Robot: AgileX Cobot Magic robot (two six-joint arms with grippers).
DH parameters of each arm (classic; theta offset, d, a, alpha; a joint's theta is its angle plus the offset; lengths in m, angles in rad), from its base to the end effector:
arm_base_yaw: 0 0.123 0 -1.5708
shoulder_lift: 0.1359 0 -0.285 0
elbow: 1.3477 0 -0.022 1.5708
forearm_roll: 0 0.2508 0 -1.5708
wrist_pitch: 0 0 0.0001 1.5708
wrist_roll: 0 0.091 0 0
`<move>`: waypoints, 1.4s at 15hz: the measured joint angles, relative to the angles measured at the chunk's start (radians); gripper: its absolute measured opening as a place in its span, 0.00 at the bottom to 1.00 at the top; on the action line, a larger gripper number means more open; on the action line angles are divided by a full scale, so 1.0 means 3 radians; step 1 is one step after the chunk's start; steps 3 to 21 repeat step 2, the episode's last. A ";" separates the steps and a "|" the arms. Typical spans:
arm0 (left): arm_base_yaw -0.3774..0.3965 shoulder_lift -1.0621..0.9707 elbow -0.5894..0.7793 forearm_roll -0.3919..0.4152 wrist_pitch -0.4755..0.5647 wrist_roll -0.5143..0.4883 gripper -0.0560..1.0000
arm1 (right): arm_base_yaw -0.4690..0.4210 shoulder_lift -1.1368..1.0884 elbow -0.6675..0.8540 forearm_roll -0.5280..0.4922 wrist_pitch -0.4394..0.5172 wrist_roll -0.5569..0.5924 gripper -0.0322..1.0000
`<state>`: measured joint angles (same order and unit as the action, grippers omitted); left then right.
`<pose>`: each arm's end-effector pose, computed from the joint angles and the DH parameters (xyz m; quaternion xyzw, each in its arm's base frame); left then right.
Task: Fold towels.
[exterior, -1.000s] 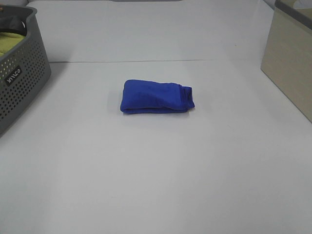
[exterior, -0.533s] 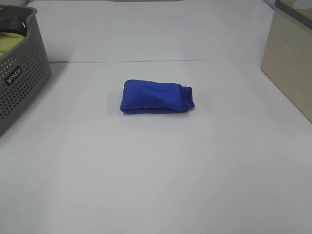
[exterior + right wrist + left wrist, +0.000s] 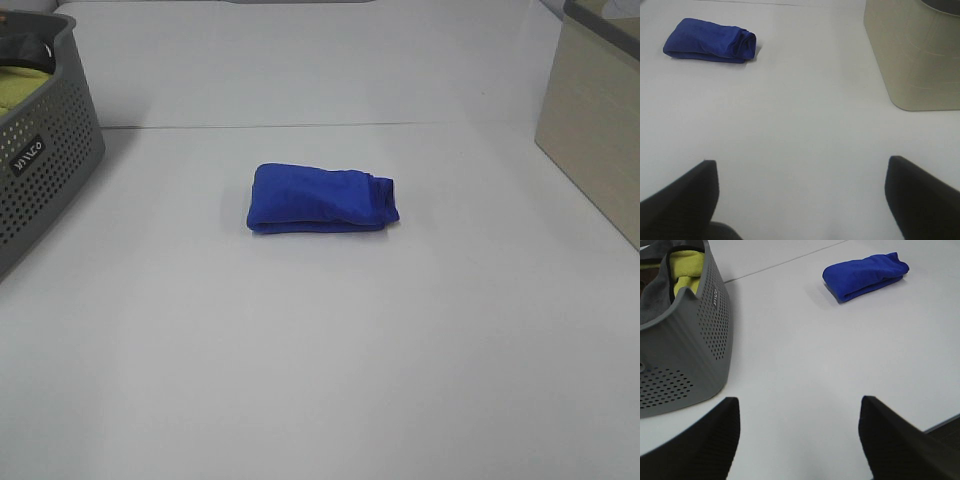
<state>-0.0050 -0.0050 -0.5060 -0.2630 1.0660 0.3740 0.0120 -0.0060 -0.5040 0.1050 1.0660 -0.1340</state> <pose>-0.0082 -0.0207 0.2808 0.1651 0.8281 -0.0335 0.5347 -0.0068 0.0083 0.2783 -0.0645 0.8484 0.0204 0.5250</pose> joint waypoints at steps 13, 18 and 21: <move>0.0000 0.0000 0.0000 0.0000 0.0000 0.0000 0.67 | 0.0000 0.0000 0.0000 0.0000 0.0000 0.0000 0.85; 0.0000 0.0000 0.0000 0.0000 0.0000 0.0000 0.67 | 0.0000 0.0000 0.0000 0.0000 0.0000 0.0000 0.85; 0.0000 0.0000 0.0000 0.0000 0.0000 0.0000 0.67 | 0.0000 0.0000 0.0000 0.0000 0.0000 0.0000 0.85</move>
